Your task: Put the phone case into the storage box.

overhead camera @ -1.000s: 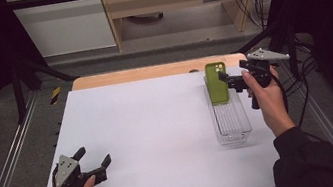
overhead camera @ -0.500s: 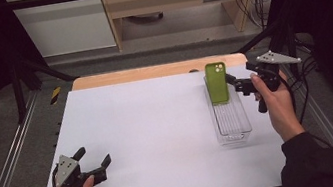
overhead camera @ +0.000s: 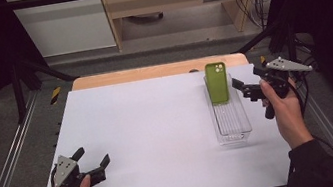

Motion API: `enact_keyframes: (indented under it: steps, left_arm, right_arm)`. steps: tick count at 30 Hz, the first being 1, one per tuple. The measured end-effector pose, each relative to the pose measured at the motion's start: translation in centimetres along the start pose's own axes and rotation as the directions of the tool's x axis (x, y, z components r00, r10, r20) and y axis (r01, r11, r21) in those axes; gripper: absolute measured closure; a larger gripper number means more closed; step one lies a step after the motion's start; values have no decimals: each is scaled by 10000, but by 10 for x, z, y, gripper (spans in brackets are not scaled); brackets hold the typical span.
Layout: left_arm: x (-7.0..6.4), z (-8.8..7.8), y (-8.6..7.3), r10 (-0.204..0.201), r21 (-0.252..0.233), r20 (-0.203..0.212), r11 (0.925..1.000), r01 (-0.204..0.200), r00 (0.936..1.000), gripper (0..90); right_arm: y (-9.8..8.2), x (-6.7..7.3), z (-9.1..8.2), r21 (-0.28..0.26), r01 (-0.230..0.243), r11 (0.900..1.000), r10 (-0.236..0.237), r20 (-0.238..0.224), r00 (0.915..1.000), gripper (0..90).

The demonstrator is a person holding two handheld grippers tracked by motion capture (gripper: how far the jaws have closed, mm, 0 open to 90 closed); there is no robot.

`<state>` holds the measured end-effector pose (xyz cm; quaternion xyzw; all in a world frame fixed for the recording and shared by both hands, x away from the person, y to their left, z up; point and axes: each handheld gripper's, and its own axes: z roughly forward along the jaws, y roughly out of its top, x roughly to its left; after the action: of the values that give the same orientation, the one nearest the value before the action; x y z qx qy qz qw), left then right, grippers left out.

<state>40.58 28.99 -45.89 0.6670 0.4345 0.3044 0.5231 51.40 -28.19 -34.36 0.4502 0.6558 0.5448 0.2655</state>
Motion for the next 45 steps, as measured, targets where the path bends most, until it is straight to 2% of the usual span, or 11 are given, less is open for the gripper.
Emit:
enact_keyframes:
  steps: [12, 23, 33, 39, 45]
  left_arm:
    - [0, 0, -1, 9, 40, -7, 10000, -9, 10000, 39]
    - [2, -5, -3, -108, 27, -50, 9999, 109, 9999, 38]
    - [1, -7, -5, -144, 115, -35, 9998, 145, 9999, 39]
    - [4, -17, -7, -249, -38, -89, 9997, 249, 9997, 38]
    - [6, -17, -7, -368, -103, 11, 9993, 368, 9993, 38]
  right_arm:
    - [-15, -4, -16, -21, 141, 9999, -141, 209, 9997, 35]
    - [-28, 3, -31, 39, 325, 9995, -326, 157, 9993, 36]
    - [-34, 0, -47, -239, 410, 9989, -403, 277, 9988, 35]
    - [-40, -3, -58, -421, 331, 9986, -316, 370, 9988, 34]
    - [-52, -4, -67, -543, 322, 9980, -296, 487, 9984, 30]
